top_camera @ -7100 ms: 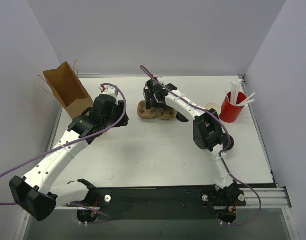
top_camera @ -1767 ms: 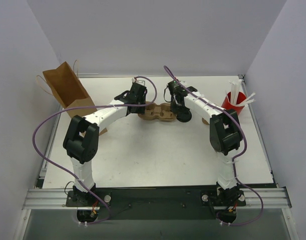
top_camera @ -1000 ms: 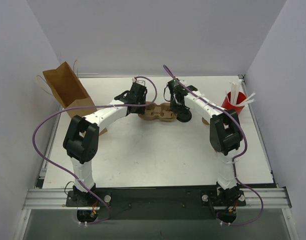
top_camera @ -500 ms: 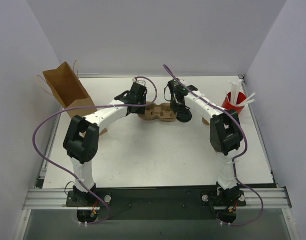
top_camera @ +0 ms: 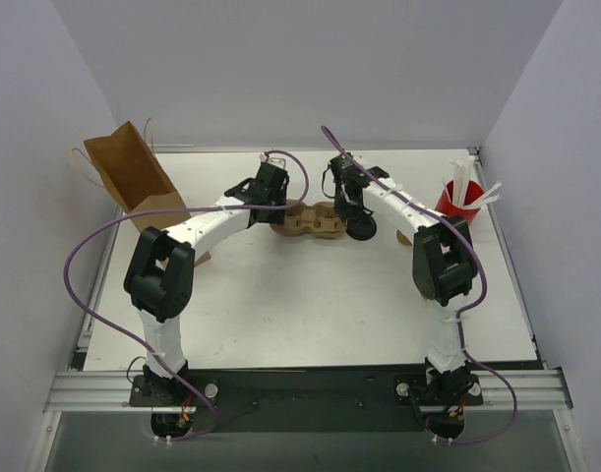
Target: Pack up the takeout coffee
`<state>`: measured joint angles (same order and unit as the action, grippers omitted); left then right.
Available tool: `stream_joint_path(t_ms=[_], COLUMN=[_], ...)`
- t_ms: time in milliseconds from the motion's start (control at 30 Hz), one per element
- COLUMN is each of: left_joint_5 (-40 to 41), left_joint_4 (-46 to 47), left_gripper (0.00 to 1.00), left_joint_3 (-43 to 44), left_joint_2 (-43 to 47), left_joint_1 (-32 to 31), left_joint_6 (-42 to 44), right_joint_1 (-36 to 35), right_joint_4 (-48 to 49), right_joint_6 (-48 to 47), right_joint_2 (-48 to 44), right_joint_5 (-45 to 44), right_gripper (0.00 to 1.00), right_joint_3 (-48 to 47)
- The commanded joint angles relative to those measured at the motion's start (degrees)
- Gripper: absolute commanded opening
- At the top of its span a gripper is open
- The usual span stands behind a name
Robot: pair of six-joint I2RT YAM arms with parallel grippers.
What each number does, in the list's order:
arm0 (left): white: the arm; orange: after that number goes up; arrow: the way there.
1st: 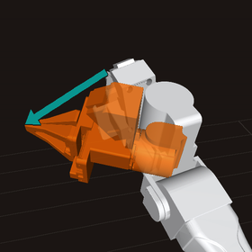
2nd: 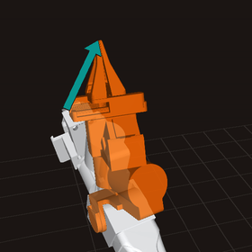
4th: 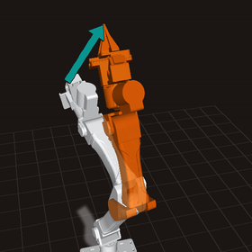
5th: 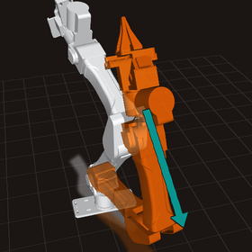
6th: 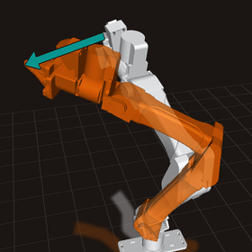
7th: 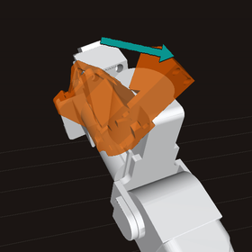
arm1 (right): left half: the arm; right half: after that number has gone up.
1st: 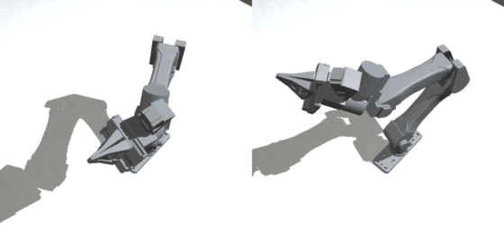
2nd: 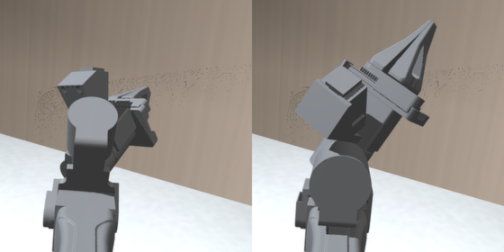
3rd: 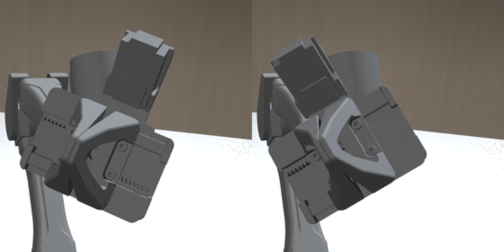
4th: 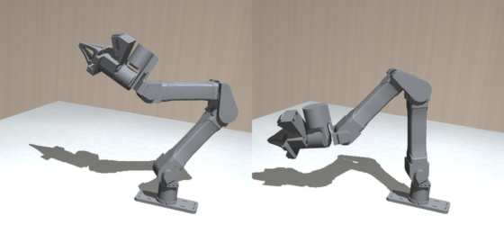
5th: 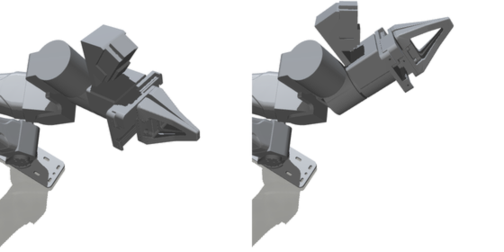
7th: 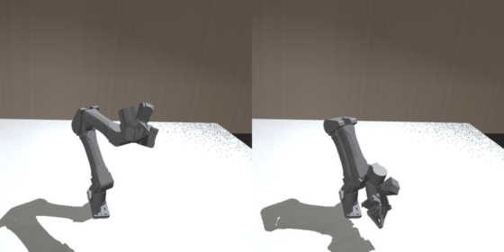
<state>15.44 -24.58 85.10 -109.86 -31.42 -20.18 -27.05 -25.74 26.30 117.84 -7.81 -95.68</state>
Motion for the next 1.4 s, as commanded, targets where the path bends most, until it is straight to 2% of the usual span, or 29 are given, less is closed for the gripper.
stream_joint_path(t_ms=[0,300,467,500,733,1033,1367], left_joint_5=[0.2,0.4,0.3,0.2,-0.1,-0.9,0.1], left_joint_4=[0.8,0.8,0.6,0.7,0.2,-0.5,-1.6], left_gripper=[0.48,0.48,0.48,0.48,0.45,0.40,0.40], left_joint_3=[2.4,2.5,3.0,3.1,4.7,7.4,8.5], left_joint_2=[-0.2,-0.6,-1.2,-1.3,-3.2,-5.0,-5.1], left_joint_1=[0.3,0.3,0.3,0.3,1.2,1.3,1.3], left_joint_6=[1.0,1.3,1.3,1.3,1.3,1.7,1.9], right_joint_1=[-0.2,0.6,1.6,2.3,4.8,5.3,5.4], right_joint_4=[-1.7,-1.9,-1.6,-1.7,0.5,1.4,2.3], right_joint_6=[0.0,0.4,1.7,2.3,3.8,4.1,5.2], right_joint_2=[-4.3,-5.4,-5.6,-5.4,-5.6,-5.3,-8.5], right_joint_5=[0.2,2.6,6.0,9.0,12.6,13.4,15.1], right_gripper=[0.00,0.00,0.00,0.00,0.00,0.00,0.00], right_joint_3=[-2.2,-2.7,-1.9,-1.8,1.5,2.7,2.3])
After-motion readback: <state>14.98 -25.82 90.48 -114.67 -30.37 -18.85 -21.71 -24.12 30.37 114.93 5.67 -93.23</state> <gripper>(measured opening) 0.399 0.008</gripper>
